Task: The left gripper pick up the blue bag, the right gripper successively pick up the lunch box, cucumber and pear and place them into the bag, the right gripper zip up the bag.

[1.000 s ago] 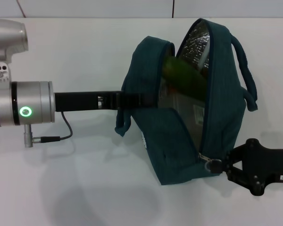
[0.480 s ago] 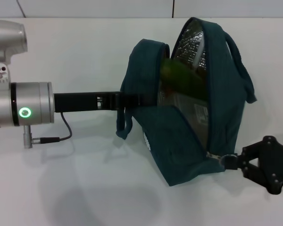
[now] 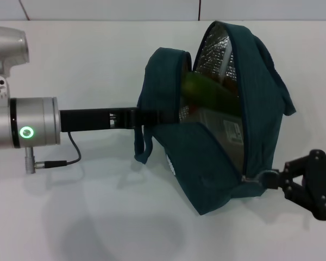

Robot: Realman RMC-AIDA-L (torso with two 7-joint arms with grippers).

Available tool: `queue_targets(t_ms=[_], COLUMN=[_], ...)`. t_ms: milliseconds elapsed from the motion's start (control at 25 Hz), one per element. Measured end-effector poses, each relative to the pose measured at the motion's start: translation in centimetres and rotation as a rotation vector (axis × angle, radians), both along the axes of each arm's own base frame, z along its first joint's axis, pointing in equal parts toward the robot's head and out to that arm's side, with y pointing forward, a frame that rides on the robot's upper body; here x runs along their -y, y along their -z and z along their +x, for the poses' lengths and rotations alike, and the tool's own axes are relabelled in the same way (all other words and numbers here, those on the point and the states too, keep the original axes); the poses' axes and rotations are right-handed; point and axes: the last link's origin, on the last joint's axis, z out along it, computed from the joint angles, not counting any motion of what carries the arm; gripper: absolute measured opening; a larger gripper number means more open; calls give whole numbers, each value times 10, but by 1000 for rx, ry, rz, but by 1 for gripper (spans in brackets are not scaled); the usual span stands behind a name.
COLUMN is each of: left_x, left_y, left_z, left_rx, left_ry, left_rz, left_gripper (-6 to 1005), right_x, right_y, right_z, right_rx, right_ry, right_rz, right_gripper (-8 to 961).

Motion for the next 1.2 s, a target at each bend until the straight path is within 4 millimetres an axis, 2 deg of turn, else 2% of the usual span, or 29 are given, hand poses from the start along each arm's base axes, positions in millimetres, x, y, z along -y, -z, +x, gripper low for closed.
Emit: queue_targets(t_ms=[280, 560, 760, 880, 1080, 1200], left_x=[-2, -6, -11, -11, -7, -2], left_y=[-3, -11, -30, -41, -55, -59], left_z=[0, -5, -13, -18, -27, -32], left_rx=[7, -7, 57, 88, 139, 152], left_ry=[13, 100, 86, 90, 60, 44], left_rz=[26, 135, 256, 333, 416, 434], left_gripper=[114, 193, 430, 671, 860, 867], right_x=[-13, -32, -49, -59, -73, -76], right_y=[-3, -5, -6, -6, 4, 3], right_z=[-16, -31, -50, -60, -77, -81], right_rx=[-70, -99, -134, -147, -128, -136], right_ry=[-37, -53, -91, -100, -126, -127], right_rz=[60, 120, 158, 178, 175, 186], right_gripper=[5, 6, 6, 6, 6, 6])
